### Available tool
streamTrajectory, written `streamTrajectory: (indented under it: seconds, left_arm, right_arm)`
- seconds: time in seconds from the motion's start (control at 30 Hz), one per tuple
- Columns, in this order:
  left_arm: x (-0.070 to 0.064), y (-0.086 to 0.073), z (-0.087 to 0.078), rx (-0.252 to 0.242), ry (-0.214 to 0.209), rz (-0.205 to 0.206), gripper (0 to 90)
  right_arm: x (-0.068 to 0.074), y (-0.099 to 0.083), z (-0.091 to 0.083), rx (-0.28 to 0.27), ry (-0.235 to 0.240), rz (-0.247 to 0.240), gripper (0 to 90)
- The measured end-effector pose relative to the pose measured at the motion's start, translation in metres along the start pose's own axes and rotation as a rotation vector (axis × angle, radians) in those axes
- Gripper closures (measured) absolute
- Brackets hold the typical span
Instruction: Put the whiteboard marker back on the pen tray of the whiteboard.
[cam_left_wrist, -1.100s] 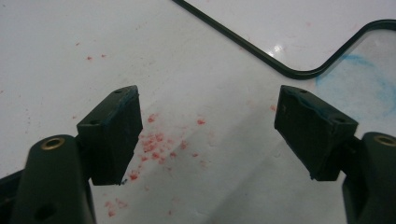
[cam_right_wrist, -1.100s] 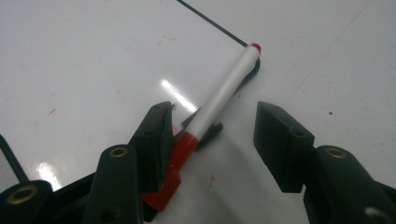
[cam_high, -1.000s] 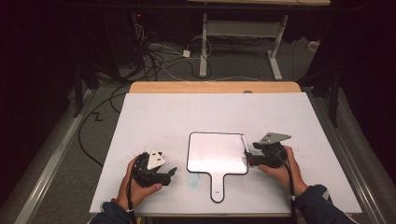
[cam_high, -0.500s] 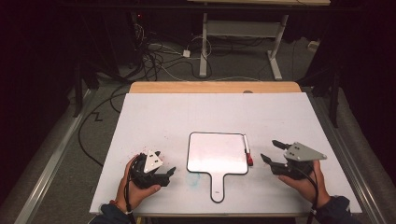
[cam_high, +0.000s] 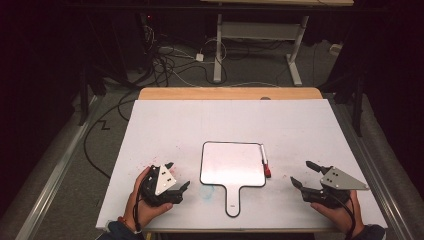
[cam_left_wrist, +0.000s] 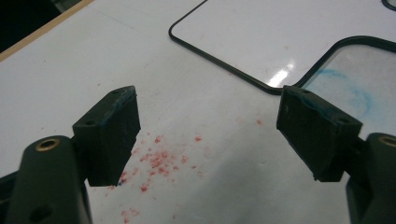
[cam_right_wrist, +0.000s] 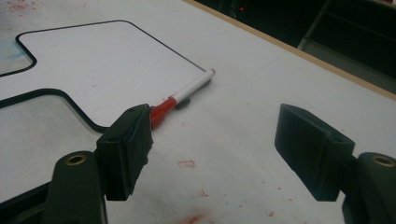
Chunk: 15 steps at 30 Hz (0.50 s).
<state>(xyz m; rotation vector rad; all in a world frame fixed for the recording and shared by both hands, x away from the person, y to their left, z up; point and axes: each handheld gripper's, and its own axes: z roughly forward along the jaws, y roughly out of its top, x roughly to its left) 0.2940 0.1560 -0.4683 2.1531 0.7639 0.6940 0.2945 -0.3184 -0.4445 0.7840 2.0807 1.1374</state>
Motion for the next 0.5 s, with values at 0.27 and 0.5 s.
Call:
streamTrajectory:
  seconds: [0.27,0.5]
  left_arm:
    - [-0.0011,0.0004,0.0011,0.012,0.002,0.011,20.7]
    - [0.0005,0.0021,0.0016,0.011,0.026,0.01,20.2]
  right_arm:
    - [0.0005,-0.0001,0.0022,0.015,-0.004,-0.014,28.6]
    - [-0.0023,0.0006,0.0017,0.008,-0.026,-0.02,27.7]
